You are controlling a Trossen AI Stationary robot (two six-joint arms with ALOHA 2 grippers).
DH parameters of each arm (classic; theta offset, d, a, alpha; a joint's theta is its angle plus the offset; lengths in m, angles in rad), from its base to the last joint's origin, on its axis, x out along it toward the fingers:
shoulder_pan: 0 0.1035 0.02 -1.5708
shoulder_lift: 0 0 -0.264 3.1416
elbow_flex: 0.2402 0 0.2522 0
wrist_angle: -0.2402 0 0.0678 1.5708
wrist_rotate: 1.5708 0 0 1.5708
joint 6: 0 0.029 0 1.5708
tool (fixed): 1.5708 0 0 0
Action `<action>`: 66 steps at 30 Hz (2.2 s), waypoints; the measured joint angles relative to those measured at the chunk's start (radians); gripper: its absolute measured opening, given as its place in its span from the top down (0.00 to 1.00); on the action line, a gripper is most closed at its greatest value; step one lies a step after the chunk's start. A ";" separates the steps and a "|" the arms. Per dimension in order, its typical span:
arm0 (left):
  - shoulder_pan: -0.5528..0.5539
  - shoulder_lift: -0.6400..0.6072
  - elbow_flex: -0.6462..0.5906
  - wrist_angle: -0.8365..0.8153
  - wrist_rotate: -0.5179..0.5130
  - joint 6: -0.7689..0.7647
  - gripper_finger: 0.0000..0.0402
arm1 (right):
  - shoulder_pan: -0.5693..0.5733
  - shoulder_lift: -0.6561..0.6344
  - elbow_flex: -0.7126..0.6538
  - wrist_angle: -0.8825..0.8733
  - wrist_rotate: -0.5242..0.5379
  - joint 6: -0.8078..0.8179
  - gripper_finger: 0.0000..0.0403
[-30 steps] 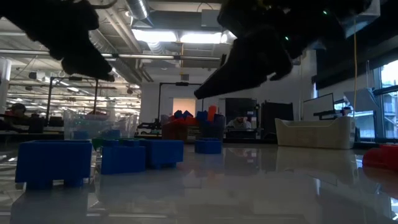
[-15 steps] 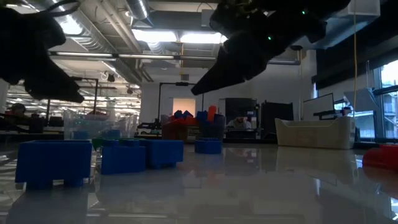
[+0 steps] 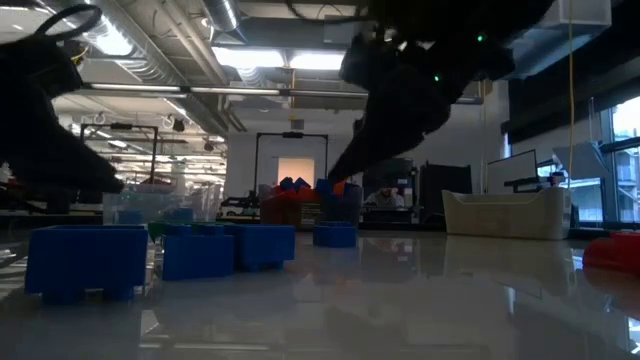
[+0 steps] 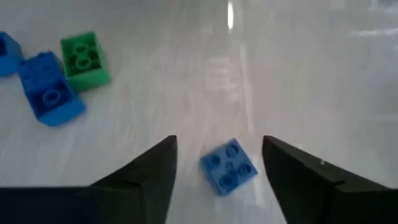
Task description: Sort blocks by size
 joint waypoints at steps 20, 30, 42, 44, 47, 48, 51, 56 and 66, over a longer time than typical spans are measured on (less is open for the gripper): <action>0.001 0.094 0.001 0.048 -0.029 -0.016 0.48 | -0.063 0.174 -0.008 0.112 -0.172 -0.161 0.33; 0.001 0.094 0.001 0.041 -0.040 -0.015 0.48 | -0.069 0.176 -0.008 0.123 -0.205 -0.174 0.57; 0.001 0.094 0.001 0.043 -0.041 -0.016 0.48 | -0.068 0.162 0.062 0.125 -0.090 -0.172 0.65; 0.001 0.093 0.001 0.043 -0.042 -0.016 0.48 | -0.068 0.161 0.107 0.110 -0.064 -0.171 0.63; 0.001 0.093 0.001 0.043 -0.042 -0.016 0.48 | -0.070 0.161 0.191 0.095 -0.023 -0.181 0.64; 0.001 0.093 0.001 0.043 -0.042 -0.016 0.48 | -0.074 0.161 0.218 0.093 -0.007 -0.191 0.64; 0.001 0.093 0.001 0.043 -0.042 -0.016 0.48 | -0.089 0.161 0.285 0.078 0.027 -0.200 0.65; 0.001 0.093 0.001 0.043 -0.042 -0.016 0.48 | -0.141 0.176 0.378 0.071 0.032 -0.196 0.65; 0.008 0.093 0.000 0.045 -0.042 -0.001 0.48 | -0.235 0.289 0.572 0.076 0.021 -0.193 0.65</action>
